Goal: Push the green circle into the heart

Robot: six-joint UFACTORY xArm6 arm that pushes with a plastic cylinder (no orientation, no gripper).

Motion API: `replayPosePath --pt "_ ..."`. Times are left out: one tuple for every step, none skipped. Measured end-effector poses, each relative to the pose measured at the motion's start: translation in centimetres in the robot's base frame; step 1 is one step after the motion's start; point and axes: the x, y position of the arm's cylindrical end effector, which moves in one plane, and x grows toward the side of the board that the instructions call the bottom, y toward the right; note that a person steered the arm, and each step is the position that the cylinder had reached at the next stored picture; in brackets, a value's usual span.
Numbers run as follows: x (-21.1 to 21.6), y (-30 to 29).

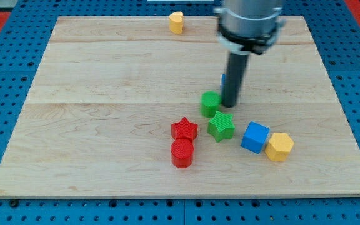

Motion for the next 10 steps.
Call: replayPosePath --pt "0.0 -5.9" --pt "0.0 -6.6" --pt "0.8 -5.3" --pt "2.6 -6.0" --pt "3.7 -7.9" --pt "3.5 -13.1" --pt "-0.4 -16.5" --pt "-1.2 -17.1" --pt "0.6 -17.4" --pt "-0.3 -18.7"
